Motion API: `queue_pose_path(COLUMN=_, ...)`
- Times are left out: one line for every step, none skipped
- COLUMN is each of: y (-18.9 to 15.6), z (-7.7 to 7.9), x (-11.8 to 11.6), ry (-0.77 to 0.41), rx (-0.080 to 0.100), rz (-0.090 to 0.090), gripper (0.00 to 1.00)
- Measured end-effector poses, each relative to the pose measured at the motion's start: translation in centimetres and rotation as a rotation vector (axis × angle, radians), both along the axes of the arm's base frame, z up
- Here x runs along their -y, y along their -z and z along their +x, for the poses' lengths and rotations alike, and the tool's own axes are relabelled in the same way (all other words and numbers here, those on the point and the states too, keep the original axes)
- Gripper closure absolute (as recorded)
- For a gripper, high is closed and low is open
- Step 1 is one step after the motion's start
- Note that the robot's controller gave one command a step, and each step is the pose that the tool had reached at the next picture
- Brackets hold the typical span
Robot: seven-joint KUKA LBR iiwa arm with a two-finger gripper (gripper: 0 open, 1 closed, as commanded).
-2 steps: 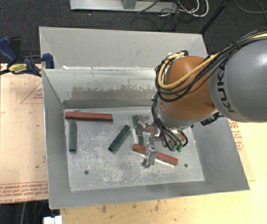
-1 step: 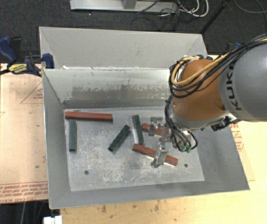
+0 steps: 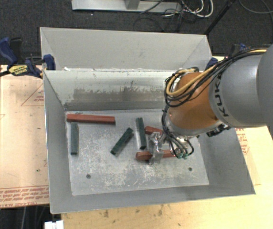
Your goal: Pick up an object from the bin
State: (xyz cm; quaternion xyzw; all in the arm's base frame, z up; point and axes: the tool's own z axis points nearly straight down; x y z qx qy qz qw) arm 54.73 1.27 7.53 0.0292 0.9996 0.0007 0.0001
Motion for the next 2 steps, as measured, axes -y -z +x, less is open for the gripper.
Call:
queue_pose_path(y=0.0, z=0.0, x=0.0, ry=0.000, rx=0.000, rz=0.000, gripper=1.00)
queue_pose_path(y=-14.8, z=-2.9, x=0.2, ry=-0.021, rx=0.003, rz=-0.001, gripper=1.00)
